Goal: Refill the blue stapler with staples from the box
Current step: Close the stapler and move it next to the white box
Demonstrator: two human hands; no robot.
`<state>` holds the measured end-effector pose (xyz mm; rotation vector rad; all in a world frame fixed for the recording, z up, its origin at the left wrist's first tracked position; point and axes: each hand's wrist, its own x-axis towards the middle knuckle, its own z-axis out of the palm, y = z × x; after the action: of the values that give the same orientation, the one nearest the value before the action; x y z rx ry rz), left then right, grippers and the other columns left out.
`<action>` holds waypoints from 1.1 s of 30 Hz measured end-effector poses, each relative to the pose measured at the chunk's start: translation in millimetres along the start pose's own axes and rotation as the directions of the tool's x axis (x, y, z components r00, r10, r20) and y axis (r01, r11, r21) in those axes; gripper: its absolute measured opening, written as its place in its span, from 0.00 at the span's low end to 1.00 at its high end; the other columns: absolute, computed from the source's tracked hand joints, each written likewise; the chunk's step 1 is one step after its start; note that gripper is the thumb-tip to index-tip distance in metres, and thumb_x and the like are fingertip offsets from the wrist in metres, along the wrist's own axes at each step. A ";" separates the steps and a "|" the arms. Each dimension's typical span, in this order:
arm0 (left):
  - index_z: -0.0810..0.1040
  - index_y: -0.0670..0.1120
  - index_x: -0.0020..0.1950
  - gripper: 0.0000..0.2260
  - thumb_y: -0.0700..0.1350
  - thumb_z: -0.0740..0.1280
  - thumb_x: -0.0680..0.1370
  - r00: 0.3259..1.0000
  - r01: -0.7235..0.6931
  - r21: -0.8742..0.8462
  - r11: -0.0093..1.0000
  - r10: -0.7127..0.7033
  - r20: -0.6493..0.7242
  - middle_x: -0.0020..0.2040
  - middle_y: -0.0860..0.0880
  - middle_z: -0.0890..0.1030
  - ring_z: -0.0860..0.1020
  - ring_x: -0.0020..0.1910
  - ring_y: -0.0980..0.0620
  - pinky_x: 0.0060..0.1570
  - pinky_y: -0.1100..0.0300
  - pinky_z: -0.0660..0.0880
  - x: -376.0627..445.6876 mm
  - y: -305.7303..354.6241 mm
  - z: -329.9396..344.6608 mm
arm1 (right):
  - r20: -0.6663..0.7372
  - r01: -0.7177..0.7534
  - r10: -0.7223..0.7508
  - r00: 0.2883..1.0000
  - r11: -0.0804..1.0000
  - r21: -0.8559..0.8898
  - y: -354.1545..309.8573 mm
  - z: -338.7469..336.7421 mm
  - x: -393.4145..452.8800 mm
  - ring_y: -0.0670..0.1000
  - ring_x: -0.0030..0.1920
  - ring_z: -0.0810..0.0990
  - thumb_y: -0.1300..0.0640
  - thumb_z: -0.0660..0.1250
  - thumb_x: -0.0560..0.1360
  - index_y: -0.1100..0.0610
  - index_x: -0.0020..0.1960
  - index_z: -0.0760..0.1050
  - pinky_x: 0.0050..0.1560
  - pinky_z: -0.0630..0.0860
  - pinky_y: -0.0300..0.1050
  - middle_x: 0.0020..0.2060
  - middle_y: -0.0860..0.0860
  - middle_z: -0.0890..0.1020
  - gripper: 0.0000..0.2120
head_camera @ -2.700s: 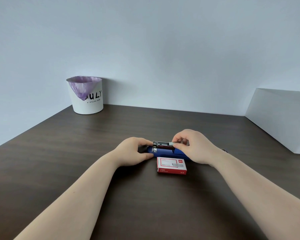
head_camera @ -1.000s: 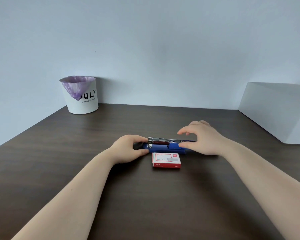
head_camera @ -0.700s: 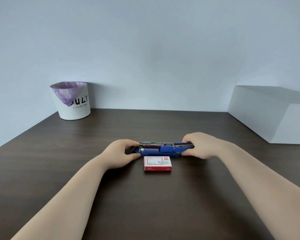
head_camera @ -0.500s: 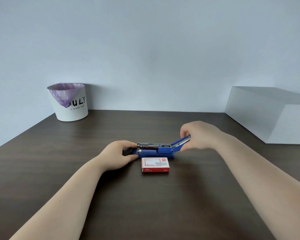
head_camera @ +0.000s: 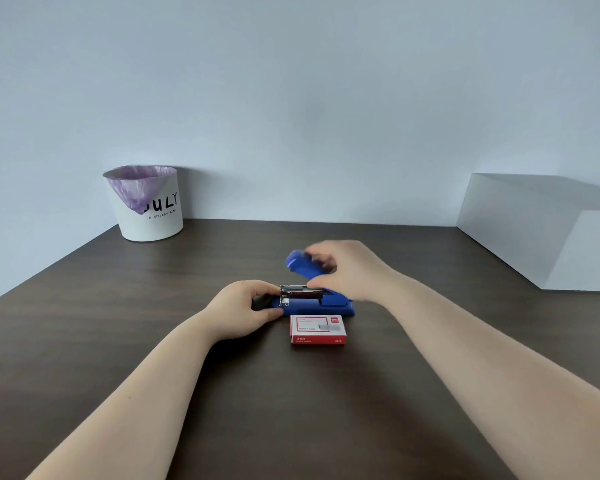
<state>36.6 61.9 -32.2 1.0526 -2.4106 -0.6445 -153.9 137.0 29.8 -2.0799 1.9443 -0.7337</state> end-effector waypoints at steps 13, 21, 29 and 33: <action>0.79 0.55 0.57 0.13 0.47 0.69 0.74 0.999 0.009 -0.004 1.000 -0.009 0.031 0.52 0.56 0.82 0.77 0.52 0.56 0.55 0.61 0.71 -1.9 1.0 -2.4 | -0.032 -0.043 0.040 0.999 0.992 -0.123 30.6 -1.8 -14.8 0.49 0.65 0.71 0.41 0.65 0.72 0.45 0.69 0.66 0.66 0.70 0.52 0.64 0.46 0.76 0.27; 0.79 0.56 0.52 0.11 0.46 0.72 0.71 0.995 0.103 -0.070 0.992 -0.101 0.028 0.48 0.61 0.80 0.77 0.47 0.66 0.49 0.77 0.69 0.2 3.4 -6.7 | -0.048 -0.101 0.095 0.994 0.983 -0.150 52.0 16.6 -26.6 0.51 0.43 0.75 0.50 0.66 0.74 0.54 0.56 0.77 0.47 0.73 0.46 0.48 0.51 0.81 0.13; 0.80 0.52 0.45 0.05 0.51 0.67 0.73 0.970 0.237 0.193 0.952 -0.221 -0.100 0.47 0.53 0.83 0.79 0.51 0.51 0.54 0.54 0.76 50.6 37.8 5.6 | -0.302 -0.364 0.342 0.890 0.931 -0.017 106.6 -5.3 -39.6 0.53 0.43 0.73 0.51 0.68 0.72 0.58 0.50 0.76 0.42 0.68 0.43 0.44 0.53 0.80 0.11; 0.77 0.51 0.42 0.05 0.51 0.64 0.74 0.957 0.247 0.133 0.960 -0.220 -0.188 0.46 0.52 0.82 0.77 0.47 0.50 0.49 0.55 0.75 89.0 82.7 34.9 | -0.411 -0.461 0.465 0.784 0.880 0.117 144.9 -22.1 -49.2 0.53 0.42 0.72 0.57 0.66 0.71 0.59 0.47 0.77 0.40 0.68 0.42 0.41 0.53 0.79 0.07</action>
<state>-84.1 52.6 4.4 1.4142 -2.2339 -0.4256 -292.0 172.6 -29.8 -1.3953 2.5346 -1.1427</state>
